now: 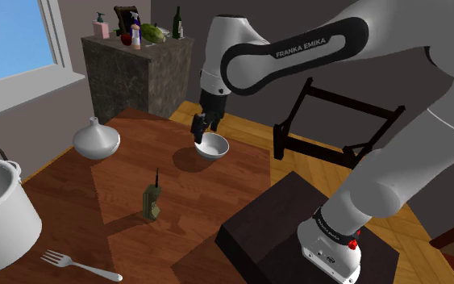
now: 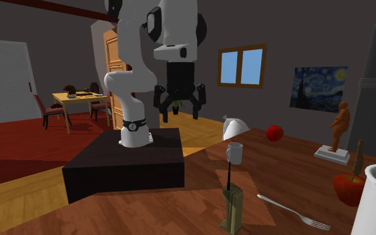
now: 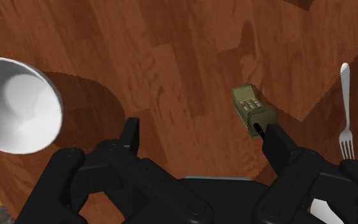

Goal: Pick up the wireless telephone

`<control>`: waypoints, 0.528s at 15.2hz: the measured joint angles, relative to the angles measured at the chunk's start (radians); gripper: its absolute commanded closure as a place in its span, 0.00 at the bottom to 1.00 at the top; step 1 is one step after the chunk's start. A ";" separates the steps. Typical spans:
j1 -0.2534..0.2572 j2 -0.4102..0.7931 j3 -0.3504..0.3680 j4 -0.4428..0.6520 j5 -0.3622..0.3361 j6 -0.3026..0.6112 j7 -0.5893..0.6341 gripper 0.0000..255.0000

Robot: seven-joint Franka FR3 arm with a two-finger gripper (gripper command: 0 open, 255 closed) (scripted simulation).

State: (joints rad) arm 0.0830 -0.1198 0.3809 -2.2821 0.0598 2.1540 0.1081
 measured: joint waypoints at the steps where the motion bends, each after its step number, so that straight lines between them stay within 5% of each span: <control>1: 0.003 0.037 0.009 0.021 -0.015 0.011 0.014 0.00; 8: 0.059 0.305 0.049 0.152 -0.141 0.100 0.131 0.00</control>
State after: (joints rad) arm 0.1424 0.1856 0.4300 -2.1298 -0.0809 2.2537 0.2392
